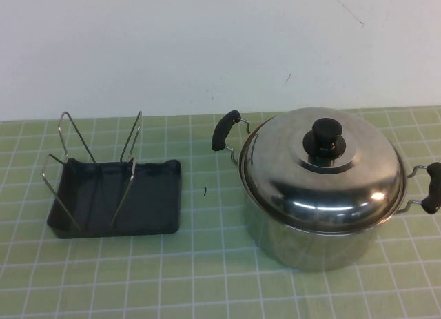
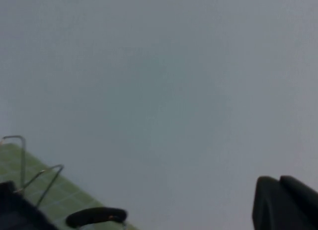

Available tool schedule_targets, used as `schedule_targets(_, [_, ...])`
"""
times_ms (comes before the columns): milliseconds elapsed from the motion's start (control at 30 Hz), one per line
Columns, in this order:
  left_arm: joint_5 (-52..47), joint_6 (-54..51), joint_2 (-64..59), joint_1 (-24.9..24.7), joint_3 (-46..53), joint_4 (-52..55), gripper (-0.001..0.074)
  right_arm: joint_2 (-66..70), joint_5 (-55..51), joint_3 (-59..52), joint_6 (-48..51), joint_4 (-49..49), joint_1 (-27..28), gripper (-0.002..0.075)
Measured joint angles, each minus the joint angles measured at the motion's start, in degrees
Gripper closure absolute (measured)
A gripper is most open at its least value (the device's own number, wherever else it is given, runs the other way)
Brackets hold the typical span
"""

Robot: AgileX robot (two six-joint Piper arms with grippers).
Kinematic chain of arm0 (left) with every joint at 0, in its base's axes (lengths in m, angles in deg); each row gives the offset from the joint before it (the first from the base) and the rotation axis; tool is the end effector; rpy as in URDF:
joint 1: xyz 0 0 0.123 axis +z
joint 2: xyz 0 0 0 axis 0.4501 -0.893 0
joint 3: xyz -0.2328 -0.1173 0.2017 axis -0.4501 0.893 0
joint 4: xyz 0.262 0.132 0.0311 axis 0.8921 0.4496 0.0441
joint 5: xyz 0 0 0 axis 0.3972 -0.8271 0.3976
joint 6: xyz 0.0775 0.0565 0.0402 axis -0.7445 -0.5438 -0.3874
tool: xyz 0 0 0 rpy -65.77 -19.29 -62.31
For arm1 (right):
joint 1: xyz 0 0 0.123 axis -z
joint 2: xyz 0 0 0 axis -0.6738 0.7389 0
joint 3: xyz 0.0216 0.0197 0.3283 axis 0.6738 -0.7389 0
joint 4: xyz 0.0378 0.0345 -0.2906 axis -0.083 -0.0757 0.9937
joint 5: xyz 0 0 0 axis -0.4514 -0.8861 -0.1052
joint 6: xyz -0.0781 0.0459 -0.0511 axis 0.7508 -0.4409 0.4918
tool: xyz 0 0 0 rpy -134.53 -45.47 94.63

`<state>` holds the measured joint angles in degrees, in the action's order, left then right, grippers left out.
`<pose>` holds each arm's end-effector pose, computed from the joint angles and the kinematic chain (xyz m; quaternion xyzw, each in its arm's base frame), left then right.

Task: Put pot lid on rack

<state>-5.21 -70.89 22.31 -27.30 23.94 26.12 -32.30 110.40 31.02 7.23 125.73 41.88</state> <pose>0.0754 -0.0022 0.2652 -0.0533 0.5861 -0.0924 0.8032 0.2118 0.0658 0.3473 -0.3075 0.5732 0.1424 0.7460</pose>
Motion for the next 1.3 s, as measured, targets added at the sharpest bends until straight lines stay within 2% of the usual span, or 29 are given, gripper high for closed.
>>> schedule_targets(200, [0.3, 0.3, -0.2, 0.0, 0.0, 0.5, 0.0737, 13.8, 6.8, 7.3, -5.9, 8.4, -2.4, 0.0727])
schedule_targets(333, [0.4, 0.3, -0.2, 0.0, 0.0, 0.7, 0.0737, 19.0, 7.4, 10.2, -0.2, 9.2, -6.0, 0.0708])
schedule_targets(400, [0.4, 0.4, -0.2, 0.0, 0.0, 0.9, 0.0737, 20.9, 7.5, 11.0, 2.8, 9.8, -7.3, 0.0643])
schedule_targets(433, [0.4, 0.5, -0.2, 0.0, 0.0, 0.9, 0.0737, 21.8, 7.5, 11.2, 3.6, 9.9, -7.7, 0.0581])
schedule_targets(600, [-0.7, 0.5, -0.2, 0.0, 0.0, 0.9, 0.0737, 26.2, 6.5, 11.4, 3.0, 8.5, -8.1, 0.0172])
schedule_targets(667, [-1.4, 0.5, -0.2, 0.0, 0.0, 0.9, 0.0737, 28.2, 5.7, 11.5, 2.8, 6.4, -8.1, 0.0092])
schedule_targets(767, [-1.7, 0.5, -0.2, 0.0, 0.0, 0.9, 0.0737, 31.5, 5.1, 12.2, 2.8, 4.4, -8.1, 0.0052])
schedule_targets(967, [-2.0, 0.5, -0.2, 0.0, 0.0, 1.0, 0.0737, 38.7, 4.8, 14.6, 1.8, 3.2, -8.1, 0.0037])
schedule_targets(1033, [-2.0, 0.9, -0.2, 0.0, 0.0, 1.0, 0.0737, 40.2, 4.8, 15.0, 1.6, 2.9, -8.1, 0.0055])
schedule_targets(1133, [-2.1, 3.0, -0.2, 0.0, 0.0, 1.0, 0.0737, 41.6, 5.2, 15.0, 1.4, 2.3, -8.1, 0.0161])
schedule_targets(1233, [-3.0, 6.5, -0.2, 0.0, 0.0, 1.0, 0.0737, 42.0, 6.4, 15.0, 1.3, 2.6, -8.5, 0.0351])
schedule_targets(1300, [-3.9, 10.4, -0.2, 0.0, 0.0, 1.0, 0.0737, 42.1, 6.7, 15.0, 1.4, 2.6, -8.5, 0.0372])
